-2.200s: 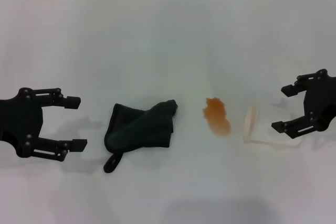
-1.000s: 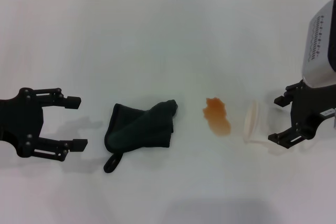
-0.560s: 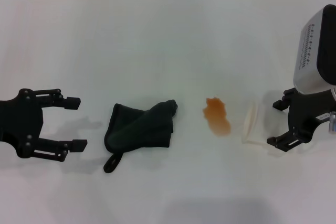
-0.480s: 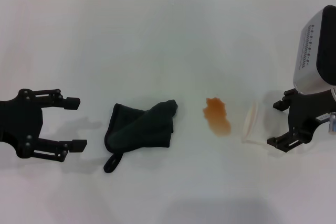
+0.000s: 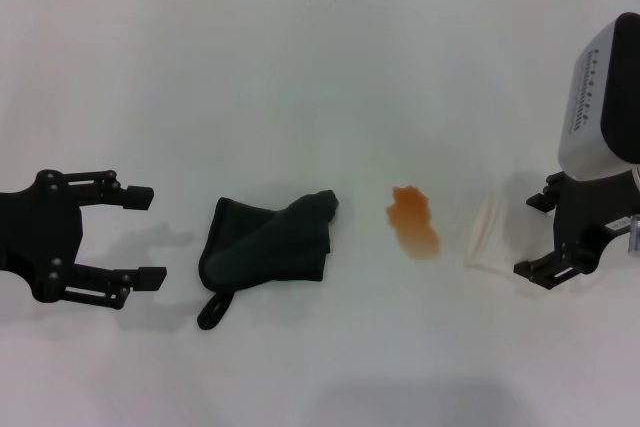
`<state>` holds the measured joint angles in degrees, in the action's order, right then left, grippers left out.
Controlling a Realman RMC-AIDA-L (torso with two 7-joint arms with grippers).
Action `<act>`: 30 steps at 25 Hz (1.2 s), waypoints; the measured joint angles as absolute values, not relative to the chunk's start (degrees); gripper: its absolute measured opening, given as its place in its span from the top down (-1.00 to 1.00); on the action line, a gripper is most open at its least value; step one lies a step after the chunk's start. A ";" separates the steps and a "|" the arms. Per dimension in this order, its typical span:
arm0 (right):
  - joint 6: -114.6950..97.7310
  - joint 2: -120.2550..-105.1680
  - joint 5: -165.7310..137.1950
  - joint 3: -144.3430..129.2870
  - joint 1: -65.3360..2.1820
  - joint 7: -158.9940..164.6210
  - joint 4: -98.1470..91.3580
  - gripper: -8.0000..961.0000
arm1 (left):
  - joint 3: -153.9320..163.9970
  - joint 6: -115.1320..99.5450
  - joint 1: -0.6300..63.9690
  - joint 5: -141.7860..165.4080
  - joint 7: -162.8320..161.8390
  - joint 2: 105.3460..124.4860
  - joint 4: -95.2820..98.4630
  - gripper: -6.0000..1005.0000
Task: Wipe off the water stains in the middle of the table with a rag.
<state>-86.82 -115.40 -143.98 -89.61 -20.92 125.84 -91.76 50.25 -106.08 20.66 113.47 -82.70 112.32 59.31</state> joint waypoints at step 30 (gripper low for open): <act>-76.97 -115.15 -116.44 -74.65 -9.76 106.04 -88.57 -0.31 | 49.89 -105.99 20.25 113.46 -79.86 113.00 58.71 -0.64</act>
<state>-76.97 -115.15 -116.44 -74.65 -9.76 106.04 -88.57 49.89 -105.99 20.25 113.46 -79.86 113.00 58.71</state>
